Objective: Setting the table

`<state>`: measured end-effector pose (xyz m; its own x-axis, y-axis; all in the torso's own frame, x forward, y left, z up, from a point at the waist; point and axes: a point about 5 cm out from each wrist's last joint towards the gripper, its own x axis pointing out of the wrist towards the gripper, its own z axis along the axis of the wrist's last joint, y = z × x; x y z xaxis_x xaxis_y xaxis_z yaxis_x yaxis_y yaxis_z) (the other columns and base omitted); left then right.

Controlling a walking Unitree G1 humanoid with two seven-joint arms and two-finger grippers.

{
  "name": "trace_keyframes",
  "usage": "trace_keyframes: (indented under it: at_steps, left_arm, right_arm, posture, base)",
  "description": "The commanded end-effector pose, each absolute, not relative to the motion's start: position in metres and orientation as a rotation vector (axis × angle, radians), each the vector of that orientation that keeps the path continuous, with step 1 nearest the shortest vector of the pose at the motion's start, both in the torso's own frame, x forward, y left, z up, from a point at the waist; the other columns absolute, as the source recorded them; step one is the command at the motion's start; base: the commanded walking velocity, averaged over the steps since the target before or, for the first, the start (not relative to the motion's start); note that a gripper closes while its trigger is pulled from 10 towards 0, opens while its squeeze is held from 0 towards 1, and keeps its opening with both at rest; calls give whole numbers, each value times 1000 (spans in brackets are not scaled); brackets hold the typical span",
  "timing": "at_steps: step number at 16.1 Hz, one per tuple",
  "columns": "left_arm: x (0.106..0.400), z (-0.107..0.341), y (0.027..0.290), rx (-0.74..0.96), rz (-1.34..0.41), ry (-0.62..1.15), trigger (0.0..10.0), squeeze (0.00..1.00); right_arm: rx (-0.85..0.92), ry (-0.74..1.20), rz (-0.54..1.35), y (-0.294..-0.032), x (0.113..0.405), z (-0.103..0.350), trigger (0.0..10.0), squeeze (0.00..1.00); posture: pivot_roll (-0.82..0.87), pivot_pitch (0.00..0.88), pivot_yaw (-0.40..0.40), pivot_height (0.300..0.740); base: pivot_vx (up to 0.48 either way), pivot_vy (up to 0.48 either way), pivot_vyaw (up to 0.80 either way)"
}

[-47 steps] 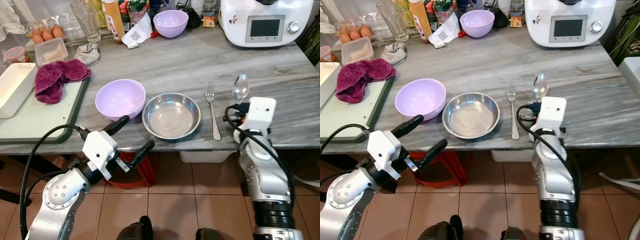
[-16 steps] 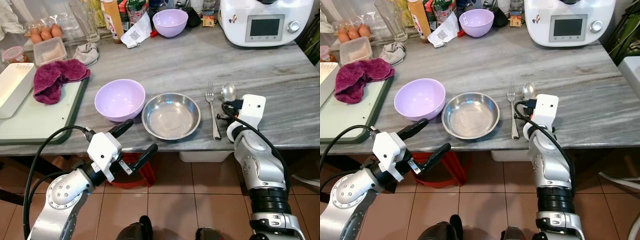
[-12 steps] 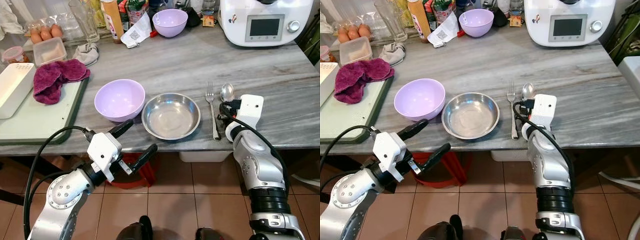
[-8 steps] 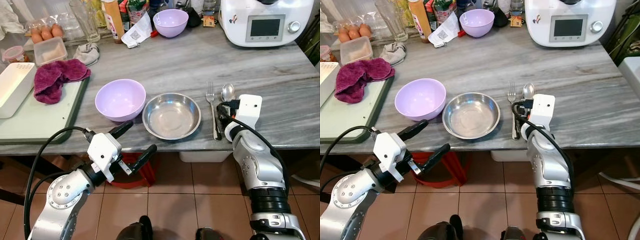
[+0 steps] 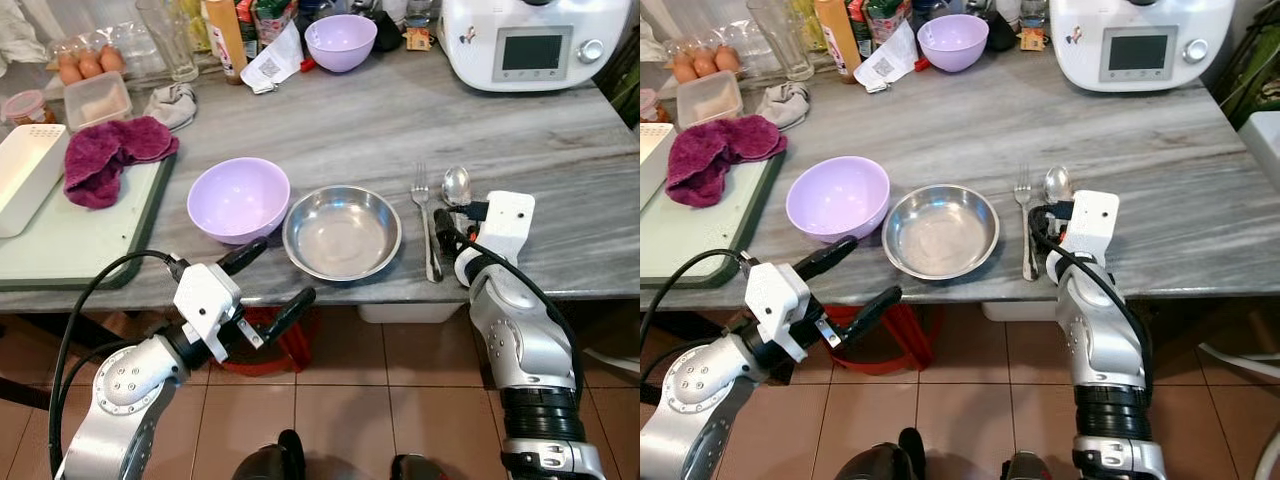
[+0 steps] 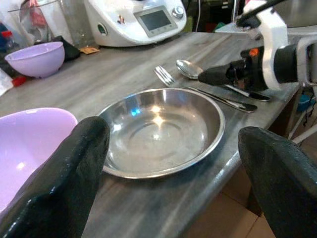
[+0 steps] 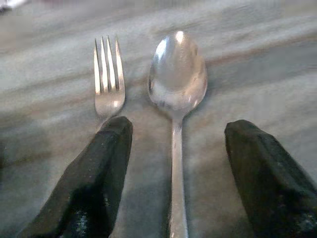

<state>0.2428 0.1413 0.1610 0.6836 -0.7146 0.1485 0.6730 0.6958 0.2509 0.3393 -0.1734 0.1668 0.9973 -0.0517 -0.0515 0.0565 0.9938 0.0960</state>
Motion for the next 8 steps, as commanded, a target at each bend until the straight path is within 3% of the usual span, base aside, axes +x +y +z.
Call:
trace_keyframes:
  at_steps: [1,8]
  left_arm:
    - [244,160,148,205,-760,-239,10000,0]
    - [280,179,159,139,-547,-315,10000,0]
  right_arm:
    - [93,13,-50,-171,338,173,10000,1000]
    - [132,-162,-17,-160,332,197,10000,1000]
  posture:
    - [-139,201,81,740]
    - [-142,197,79,740]
  base:
    - [0,0,0]
    - [0,0,0]
